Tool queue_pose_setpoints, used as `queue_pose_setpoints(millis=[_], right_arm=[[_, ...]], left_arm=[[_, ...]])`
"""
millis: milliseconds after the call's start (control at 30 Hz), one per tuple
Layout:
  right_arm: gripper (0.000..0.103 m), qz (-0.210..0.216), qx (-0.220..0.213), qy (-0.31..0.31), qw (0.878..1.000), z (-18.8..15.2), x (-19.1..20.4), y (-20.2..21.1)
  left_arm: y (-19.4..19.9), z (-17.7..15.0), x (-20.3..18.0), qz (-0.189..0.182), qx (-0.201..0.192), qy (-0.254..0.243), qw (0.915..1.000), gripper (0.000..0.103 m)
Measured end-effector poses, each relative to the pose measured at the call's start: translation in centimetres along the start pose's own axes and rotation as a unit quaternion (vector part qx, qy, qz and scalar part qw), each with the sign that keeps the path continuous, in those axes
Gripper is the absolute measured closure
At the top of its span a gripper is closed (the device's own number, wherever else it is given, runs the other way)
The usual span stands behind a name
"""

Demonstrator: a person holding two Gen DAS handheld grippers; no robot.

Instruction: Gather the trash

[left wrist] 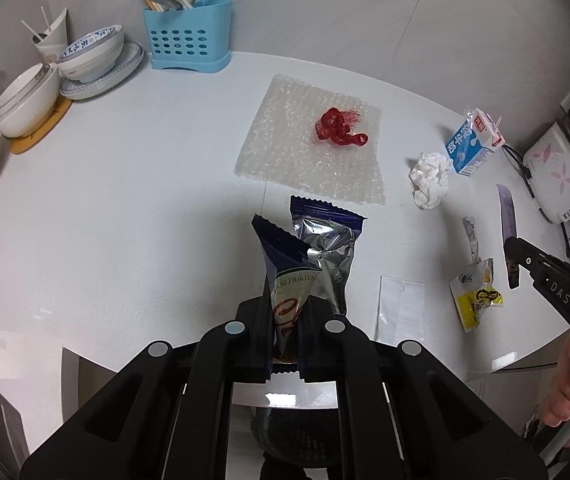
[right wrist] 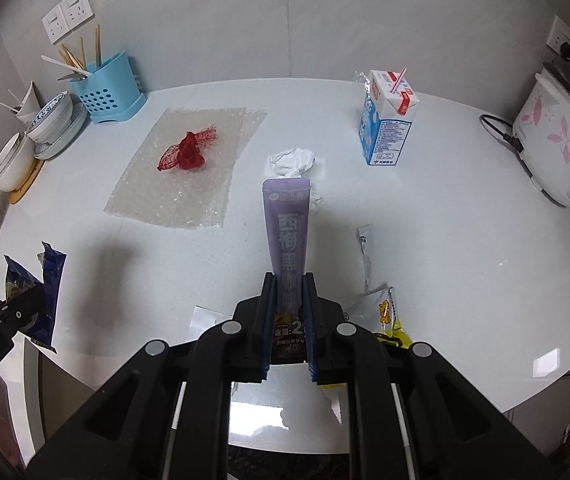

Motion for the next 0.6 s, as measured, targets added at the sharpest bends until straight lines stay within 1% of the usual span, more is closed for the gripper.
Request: queue_pose_setpoints(millis=[333, 600], right_arm=[[0.091, 0.002, -0.02, -0.009, 1.0, -1.8, -0.3, 3.6], [0.091, 0.009, -0.035, -0.007, 0.999, -4.1, -0.2, 6.7]], left_arm=[[2.8, -0.9, -1.3, -0.014, -0.019, -0.02, 0.9995, 0.096], [4.7, -2.6, -2.8, -0.031, -0.028, -0.037, 0.9984, 0.096]])
Point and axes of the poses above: each gripper's, at about its wrist camera, not at the fingertips, and y roughly against the way its jaws point, x to its left, z to its top, the point moved 3 cm from there along -y, roughly the way its jaws point, and after that the axes turned 6 degrees about -x, right-handed, at the moved point
